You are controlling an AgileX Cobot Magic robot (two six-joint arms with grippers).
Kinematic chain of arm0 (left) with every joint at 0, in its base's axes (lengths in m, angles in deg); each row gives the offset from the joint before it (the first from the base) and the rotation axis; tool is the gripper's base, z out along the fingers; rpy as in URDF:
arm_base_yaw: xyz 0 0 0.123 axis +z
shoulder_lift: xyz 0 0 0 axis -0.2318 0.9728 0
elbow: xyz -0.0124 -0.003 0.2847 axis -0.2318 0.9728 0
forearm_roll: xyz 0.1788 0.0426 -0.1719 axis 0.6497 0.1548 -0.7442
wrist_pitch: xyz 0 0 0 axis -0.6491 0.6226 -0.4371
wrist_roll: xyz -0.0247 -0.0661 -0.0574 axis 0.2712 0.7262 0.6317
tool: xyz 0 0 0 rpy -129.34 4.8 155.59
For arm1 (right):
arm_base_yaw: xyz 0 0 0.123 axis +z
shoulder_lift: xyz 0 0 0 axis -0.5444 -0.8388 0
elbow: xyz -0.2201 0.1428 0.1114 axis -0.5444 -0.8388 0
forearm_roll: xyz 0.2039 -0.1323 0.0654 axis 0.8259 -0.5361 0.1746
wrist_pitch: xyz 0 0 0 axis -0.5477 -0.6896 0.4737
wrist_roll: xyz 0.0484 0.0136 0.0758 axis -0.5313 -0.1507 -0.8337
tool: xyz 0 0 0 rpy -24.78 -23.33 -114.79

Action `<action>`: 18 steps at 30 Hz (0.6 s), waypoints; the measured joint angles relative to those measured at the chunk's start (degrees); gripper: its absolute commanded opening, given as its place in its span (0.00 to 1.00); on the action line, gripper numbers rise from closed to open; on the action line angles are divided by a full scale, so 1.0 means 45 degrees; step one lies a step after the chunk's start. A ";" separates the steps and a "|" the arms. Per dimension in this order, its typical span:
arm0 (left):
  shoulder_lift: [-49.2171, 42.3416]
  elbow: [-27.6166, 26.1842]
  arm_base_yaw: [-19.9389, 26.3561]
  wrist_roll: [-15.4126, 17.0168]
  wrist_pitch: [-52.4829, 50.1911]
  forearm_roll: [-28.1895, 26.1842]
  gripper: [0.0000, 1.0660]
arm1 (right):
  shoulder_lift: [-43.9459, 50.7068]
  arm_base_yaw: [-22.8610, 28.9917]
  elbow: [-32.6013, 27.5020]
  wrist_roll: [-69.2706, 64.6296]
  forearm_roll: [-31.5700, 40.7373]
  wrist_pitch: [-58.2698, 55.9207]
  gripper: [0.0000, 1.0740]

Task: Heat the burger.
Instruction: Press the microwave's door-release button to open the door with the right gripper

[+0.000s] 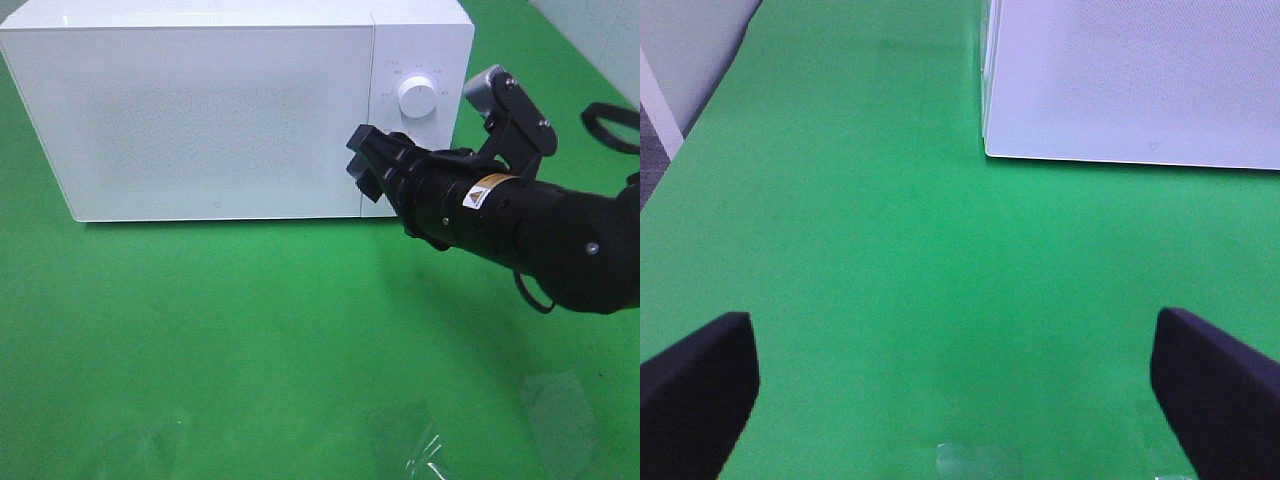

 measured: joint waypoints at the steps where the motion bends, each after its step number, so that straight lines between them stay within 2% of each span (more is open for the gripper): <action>1: 0.0000 0.0000 0.0000 0.0000 0.0000 0.0000 0.94 | 0.0000 0.0000 0.0000 0.0000 0.0000 0.0000 0.62; 2: 0.0000 0.0000 0.0000 0.0000 0.0000 0.0000 0.94 | 0.0675 -0.0420 0.0000 0.0700 -0.0904 -0.1044 0.62; 7: 0.0000 0.0000 0.0000 0.0000 0.0000 0.0000 0.94 | 0.2088 -0.1006 0.0000 0.1821 -0.2317 -0.3018 0.62; 12: 0.0000 0.0000 0.0000 0.0000 0.0000 0.0000 0.94 | 0.3145 -0.1210 0.0038 0.2496 -0.3565 -0.4877 0.62; 13: 0.0000 0.0000 0.0000 0.0000 0.0000 0.0000 0.94 | 0.3718 -0.1235 0.0102 0.2699 -0.4393 -0.5781 0.62; 16: 0.0000 0.0000 0.0000 0.0000 0.0000 0.0000 0.94 | 0.4316 -0.1248 0.0127 0.2890 -0.5233 -0.6672 0.62; 18: 0.0000 0.0000 0.0000 0.0000 0.0000 0.0000 0.94 | 0.5169 -0.1248 0.0204 0.3030 -0.6264 -0.8391 0.62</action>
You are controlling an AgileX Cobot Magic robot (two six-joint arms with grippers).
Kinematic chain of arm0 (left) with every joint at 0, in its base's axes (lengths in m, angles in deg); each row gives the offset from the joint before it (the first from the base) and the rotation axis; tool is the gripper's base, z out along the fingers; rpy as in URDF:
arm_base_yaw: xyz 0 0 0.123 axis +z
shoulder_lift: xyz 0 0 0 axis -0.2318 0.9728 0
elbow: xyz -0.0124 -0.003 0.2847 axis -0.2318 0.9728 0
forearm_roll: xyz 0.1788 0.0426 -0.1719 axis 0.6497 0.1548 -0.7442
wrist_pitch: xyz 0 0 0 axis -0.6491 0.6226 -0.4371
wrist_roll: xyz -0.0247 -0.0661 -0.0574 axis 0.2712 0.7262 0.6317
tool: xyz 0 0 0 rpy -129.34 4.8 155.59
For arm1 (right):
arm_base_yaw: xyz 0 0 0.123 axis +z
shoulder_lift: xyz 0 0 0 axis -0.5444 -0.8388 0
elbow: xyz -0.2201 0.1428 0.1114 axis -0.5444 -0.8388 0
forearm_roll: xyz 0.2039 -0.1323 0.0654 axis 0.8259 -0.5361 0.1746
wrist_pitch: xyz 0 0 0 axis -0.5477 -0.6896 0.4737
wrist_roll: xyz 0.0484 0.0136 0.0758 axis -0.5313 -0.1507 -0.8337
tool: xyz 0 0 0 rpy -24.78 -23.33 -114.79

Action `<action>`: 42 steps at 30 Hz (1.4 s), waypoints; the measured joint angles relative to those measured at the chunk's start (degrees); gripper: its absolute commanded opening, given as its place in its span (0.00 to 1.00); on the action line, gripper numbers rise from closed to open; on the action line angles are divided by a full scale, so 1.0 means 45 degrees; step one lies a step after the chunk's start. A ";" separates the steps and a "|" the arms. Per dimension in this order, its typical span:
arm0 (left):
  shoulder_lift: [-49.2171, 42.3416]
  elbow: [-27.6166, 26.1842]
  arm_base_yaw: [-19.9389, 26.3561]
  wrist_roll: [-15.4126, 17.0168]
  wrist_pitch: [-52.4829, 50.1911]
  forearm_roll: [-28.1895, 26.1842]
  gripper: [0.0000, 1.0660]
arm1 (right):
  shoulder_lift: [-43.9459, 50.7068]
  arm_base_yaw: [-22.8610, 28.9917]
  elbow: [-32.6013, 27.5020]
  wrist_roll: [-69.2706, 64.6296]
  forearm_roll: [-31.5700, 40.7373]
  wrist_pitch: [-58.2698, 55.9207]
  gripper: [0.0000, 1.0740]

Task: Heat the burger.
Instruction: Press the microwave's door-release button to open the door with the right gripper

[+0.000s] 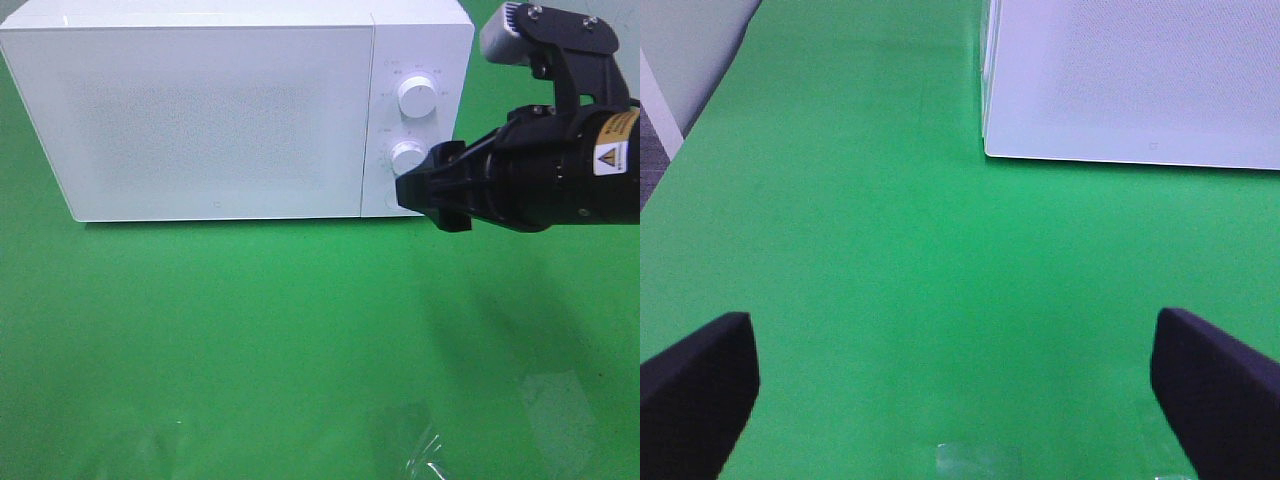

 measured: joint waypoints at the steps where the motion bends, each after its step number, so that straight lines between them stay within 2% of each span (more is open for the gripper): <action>1: 0.0000 0.0000 0.0000 0.0000 0.0000 0.0000 0.94 | 0.0000 0.0000 0.0000 0.0000 0.0000 0.0000 0.62; 4: 0.0000 0.0000 0.0000 0.0000 0.0000 0.0000 0.94 | 0.1120 0.0000 0.0000 0.0127 -0.0955 -0.2101 0.65; 9: 0.0000 0.0000 0.0000 0.0000 0.0000 0.0000 0.94 | 0.2432 0.0000 0.0000 0.0204 -0.1261 -0.4329 0.72; 20: 0.0000 0.0000 0.0000 0.0000 0.0000 0.0000 0.94 | 0.5144 0.0000 0.0025 0.1388 -0.1401 -0.8161 0.71; 25: 0.0000 0.0000 0.0000 0.0000 0.0000 0.0000 0.94 | 0.5831 0.0000 0.0025 0.1451 -0.1401 -0.8887 0.71; 32: 0.0000 0.0000 0.0000 0.0000 0.0000 0.0000 0.94 | 0.8276 -0.0127 -0.0649 0.1477 -0.1439 -1.0033 0.71; 36: 0.0000 0.0000 0.0000 0.0000 0.0000 0.0000 0.94 | 0.9091 -0.0993 -0.0828 0.1502 -0.1108 -1.0542 0.71; 38: 0.0000 0.0000 0.0000 0.0000 0.0000 0.0000 0.94 | 1.0339 -0.2394 -0.0853 0.1948 -0.0815 -1.0899 0.71; 39: 0.0000 0.0000 0.0000 0.0000 0.0000 0.0000 0.94 | 1.0339 -0.2394 -0.0853 0.1948 -0.0815 -1.0899 0.71; 40: 0.0000 0.0000 0.0000 0.0000 0.0000 0.0000 0.94 | 1.1052 -0.3043 -0.0942 0.2394 -0.0700 -1.0975 0.71; 41: 0.0000 0.0000 0.0000 0.0000 0.0000 0.0000 0.94 | 1.1052 -0.3043 -0.0942 0.2394 -0.0700 -1.0975 0.71; 42: 0.0000 0.0000 0.0000 0.0000 0.0000 0.0000 0.94 | 1.1727 -0.3591 -0.1108 0.2788 -0.0535 -1.1014 0.71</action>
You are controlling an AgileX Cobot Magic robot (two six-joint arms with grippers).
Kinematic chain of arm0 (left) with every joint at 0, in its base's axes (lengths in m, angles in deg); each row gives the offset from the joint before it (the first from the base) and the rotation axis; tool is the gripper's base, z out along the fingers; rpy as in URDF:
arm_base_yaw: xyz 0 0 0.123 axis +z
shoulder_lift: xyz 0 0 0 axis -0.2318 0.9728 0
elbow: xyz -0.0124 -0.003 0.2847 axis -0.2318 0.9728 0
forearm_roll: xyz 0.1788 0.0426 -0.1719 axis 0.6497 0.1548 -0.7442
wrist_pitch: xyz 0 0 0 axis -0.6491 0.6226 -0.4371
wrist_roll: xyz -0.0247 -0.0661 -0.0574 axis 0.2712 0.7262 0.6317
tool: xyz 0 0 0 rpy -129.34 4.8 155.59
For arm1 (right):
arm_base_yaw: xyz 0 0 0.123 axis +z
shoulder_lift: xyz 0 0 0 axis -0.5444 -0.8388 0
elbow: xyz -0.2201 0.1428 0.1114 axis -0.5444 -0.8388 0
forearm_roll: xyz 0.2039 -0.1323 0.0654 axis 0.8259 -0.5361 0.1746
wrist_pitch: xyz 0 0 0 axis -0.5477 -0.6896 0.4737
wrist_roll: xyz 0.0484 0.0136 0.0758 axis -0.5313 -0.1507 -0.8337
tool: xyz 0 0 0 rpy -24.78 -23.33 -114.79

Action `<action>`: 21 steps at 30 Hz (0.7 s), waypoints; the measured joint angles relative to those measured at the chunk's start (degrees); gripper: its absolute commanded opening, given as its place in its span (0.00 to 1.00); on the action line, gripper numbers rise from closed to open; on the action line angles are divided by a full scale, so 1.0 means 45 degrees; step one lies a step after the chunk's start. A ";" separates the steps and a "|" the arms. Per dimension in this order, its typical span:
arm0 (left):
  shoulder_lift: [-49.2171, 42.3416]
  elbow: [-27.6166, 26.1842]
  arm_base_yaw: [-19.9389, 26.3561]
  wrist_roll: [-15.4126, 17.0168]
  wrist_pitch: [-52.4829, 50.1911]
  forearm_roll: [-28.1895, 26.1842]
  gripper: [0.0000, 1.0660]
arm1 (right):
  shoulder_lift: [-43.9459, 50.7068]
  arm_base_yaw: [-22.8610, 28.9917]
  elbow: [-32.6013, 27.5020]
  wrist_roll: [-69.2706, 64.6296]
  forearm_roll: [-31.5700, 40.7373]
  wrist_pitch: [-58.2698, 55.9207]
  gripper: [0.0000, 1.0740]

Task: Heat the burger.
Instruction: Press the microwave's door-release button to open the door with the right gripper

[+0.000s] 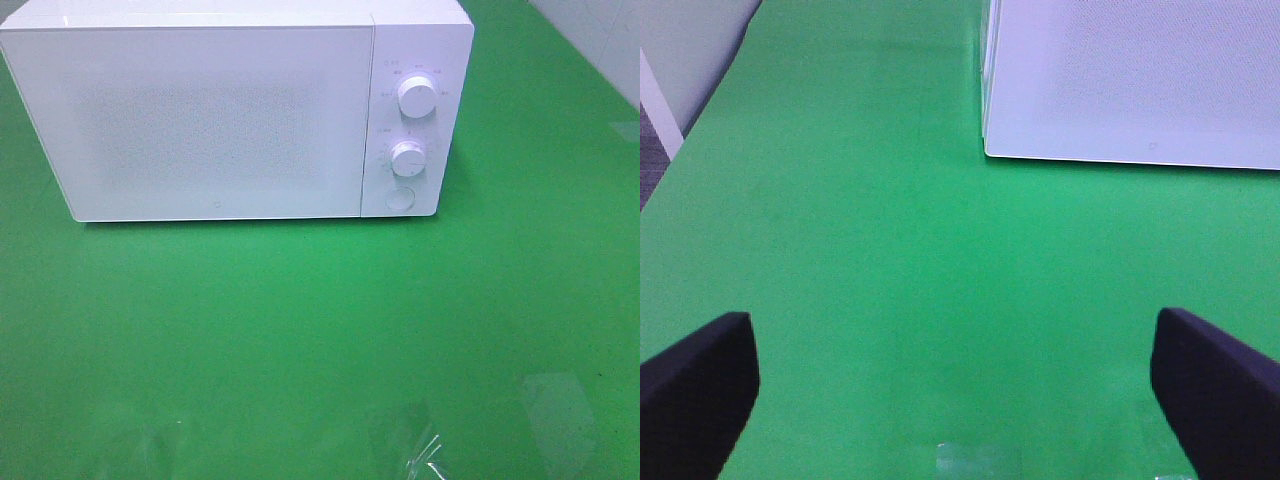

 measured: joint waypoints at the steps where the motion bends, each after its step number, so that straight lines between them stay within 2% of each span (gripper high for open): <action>1: 0.0000 0.0000 0.0000 0.0000 0.0000 0.0000 0.94 | 0.0000 0.0000 0.0000 0.0000 0.0000 0.0000 0.71; 10: 0.0000 0.0000 0.0000 0.0000 0.0000 0.0000 0.94 | 0.2890 -0.1744 -0.0229 0.0675 0.1159 -0.0382 0.71; 15: 0.0000 0.0000 0.0000 0.0000 0.0000 0.0000 0.94 | 0.3909 -0.2241 -0.0509 0.0700 0.1388 -0.0726 0.71; 21: 0.0000 0.0000 0.0000 0.0000 0.0000 0.0000 0.94 | 0.4151 -0.2330 -0.0509 0.0700 0.1388 -0.0802 0.71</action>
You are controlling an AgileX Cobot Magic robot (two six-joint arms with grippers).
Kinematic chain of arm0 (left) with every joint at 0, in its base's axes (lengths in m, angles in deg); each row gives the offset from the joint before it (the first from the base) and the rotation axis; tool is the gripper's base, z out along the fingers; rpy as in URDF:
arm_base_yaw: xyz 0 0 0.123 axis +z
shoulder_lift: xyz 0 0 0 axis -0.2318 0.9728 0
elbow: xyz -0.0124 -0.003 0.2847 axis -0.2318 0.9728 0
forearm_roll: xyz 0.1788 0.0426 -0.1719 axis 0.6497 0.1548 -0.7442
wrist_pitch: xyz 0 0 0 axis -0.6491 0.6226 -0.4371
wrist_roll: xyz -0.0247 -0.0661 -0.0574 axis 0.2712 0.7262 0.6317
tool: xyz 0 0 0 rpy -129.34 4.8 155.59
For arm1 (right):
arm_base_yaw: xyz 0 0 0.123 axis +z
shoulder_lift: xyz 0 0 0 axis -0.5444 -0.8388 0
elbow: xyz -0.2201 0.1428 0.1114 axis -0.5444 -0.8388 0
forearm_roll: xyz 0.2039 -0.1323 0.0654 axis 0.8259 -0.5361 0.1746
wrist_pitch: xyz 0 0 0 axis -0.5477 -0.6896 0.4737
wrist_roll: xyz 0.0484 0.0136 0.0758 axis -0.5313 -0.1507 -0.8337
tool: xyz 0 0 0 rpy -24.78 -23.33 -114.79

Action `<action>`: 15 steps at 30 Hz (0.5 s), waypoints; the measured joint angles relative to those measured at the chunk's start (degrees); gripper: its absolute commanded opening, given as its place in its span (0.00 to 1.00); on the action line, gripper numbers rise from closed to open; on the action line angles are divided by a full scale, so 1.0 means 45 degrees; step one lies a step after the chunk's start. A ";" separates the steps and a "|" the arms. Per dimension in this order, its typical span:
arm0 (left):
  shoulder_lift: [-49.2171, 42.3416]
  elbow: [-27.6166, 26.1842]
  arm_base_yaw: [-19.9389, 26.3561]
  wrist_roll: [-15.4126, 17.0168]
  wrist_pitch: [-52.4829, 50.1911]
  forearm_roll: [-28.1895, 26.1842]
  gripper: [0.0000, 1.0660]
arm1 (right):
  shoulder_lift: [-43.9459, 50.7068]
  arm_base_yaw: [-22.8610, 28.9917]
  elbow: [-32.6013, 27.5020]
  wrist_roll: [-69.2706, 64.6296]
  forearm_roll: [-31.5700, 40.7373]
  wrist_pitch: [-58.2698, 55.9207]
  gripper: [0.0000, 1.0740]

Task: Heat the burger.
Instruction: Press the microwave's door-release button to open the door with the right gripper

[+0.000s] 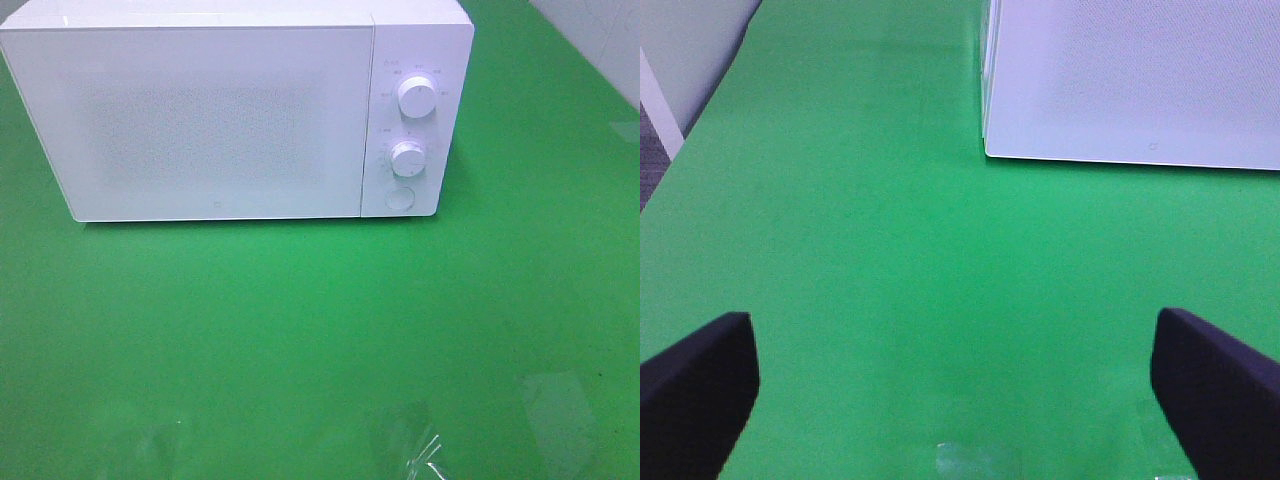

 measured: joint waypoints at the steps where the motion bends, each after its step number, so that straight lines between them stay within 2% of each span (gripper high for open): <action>1: 0.0000 0.0000 0.0000 0.0000 0.0000 0.0000 0.94 | 0.0000 0.0000 0.0000 0.0000 0.0000 0.0000 0.71; 15: 0.0000 0.0000 0.0000 0.0000 0.0000 0.0000 0.94 | 0.0000 0.0000 0.0000 0.0013 0.0000 0.0000 0.71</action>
